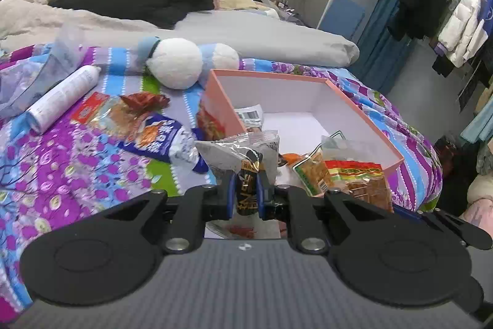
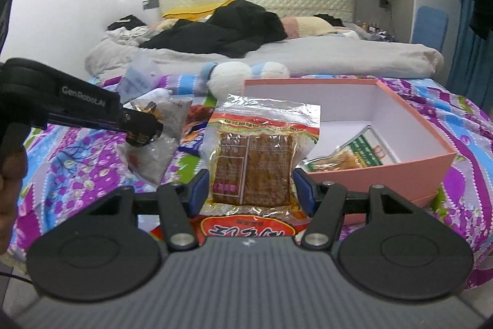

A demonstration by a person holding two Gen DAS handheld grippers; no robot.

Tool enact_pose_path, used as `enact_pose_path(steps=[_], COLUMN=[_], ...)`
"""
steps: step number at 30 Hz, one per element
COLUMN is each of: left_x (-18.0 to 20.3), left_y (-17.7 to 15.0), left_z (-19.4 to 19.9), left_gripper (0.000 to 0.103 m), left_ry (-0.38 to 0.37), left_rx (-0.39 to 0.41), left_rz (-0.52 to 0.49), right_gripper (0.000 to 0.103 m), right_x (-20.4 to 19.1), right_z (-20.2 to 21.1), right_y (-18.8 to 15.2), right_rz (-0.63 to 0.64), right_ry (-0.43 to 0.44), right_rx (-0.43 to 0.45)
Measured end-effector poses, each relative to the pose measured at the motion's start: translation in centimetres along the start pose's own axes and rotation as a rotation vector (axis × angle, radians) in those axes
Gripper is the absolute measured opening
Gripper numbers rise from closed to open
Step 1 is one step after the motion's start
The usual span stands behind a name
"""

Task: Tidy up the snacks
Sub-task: 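Carry both packets over the pink box and open both grippers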

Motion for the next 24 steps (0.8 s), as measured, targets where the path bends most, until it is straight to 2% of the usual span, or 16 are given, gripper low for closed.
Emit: enact_pose_path(steps=[12, 24], left_x=[3.4, 3.3], left_y=[6.0, 11.6], left_z=[-7.3, -15.3], left_gripper=[0.017, 0.017], left_ry=[-0.011, -0.01], left_rx=[-0.033, -0.145], left_rz=[-0.048, -0.039], right_gripper=[0.061, 0.062], right_x=[6.1, 10.7], right_z=[-4.1, -10.9], right_y=[3.5, 6.9], right_rz=[-0.057, -0.104], right_ry=[-0.053, -0.025], right_rx=[-0.022, -0.082])
Point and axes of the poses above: each gripper's, at about its wrist camera, not at the fingertips, and z roughly against the way its jaws point, x to its right, y to its top, the point moved 2 cm from there along -z, roughly the way its jaws point, and after that the axes turned 13 degrees about -x, right-handed, at the moved point
